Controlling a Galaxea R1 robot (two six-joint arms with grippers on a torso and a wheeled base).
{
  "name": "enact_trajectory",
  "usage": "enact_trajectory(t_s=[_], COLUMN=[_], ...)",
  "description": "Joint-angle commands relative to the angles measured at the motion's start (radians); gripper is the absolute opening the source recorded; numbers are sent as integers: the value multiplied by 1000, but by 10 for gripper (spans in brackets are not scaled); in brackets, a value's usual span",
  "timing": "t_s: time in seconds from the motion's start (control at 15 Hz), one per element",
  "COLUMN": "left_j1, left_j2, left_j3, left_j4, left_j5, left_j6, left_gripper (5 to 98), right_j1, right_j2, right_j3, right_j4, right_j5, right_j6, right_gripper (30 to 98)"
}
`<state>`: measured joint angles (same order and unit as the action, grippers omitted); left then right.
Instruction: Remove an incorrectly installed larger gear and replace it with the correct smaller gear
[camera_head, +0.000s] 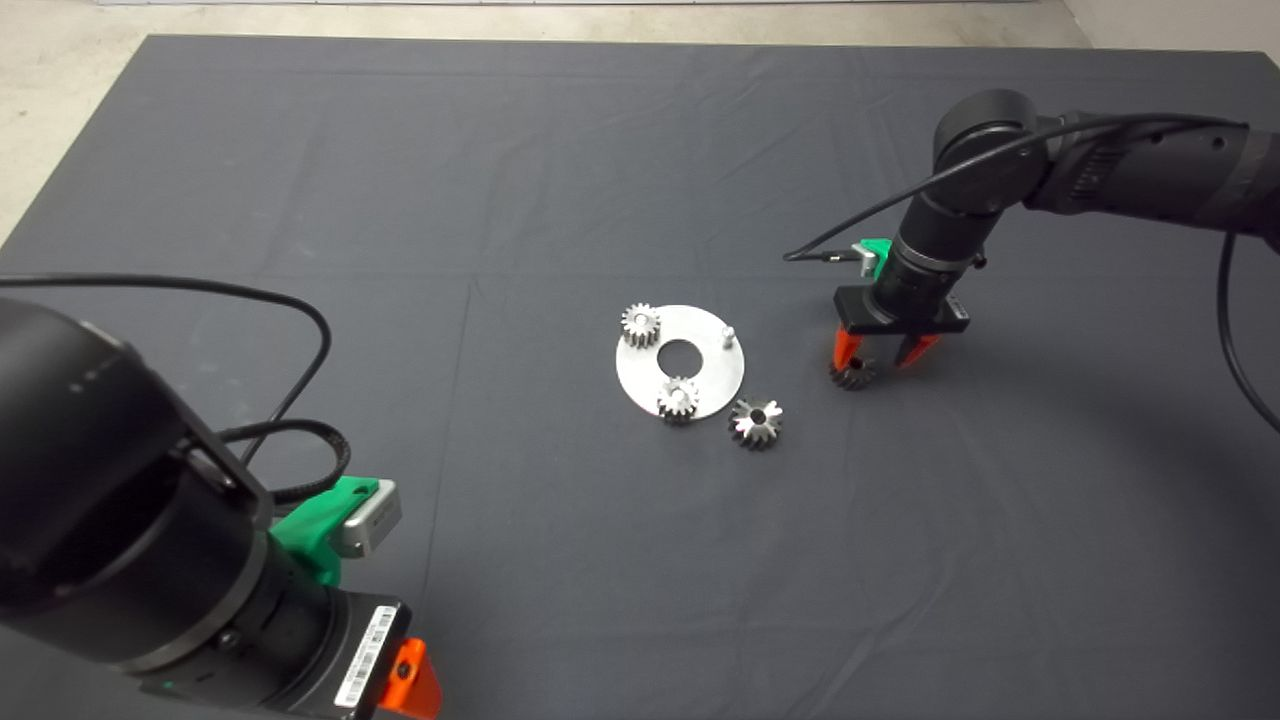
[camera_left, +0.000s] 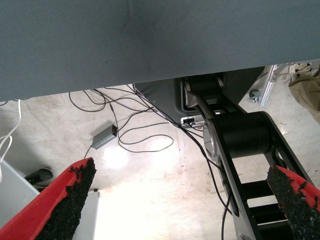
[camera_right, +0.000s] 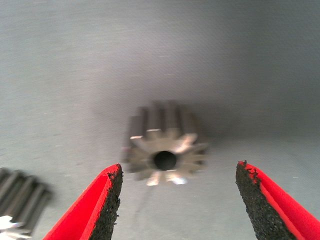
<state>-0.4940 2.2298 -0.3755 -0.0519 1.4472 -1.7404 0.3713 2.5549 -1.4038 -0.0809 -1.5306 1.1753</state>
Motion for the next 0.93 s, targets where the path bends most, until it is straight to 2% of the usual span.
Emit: enact_trajectory(t_s=[0.0,0.87], left_j1=[-12,-12], left_j2=[-6,-3], left_j3=[2,0], left_j4=[3,4], left_j5=[3,2], left_j6=[2,2], left_gripper=[883,883], right_j1=[26,24], right_j2=[46,39], right_j3=[-1,-29], right_j4=[39,39], right_j5=[-127,-127], right_j6=[1,0], right_gripper=[606,606])
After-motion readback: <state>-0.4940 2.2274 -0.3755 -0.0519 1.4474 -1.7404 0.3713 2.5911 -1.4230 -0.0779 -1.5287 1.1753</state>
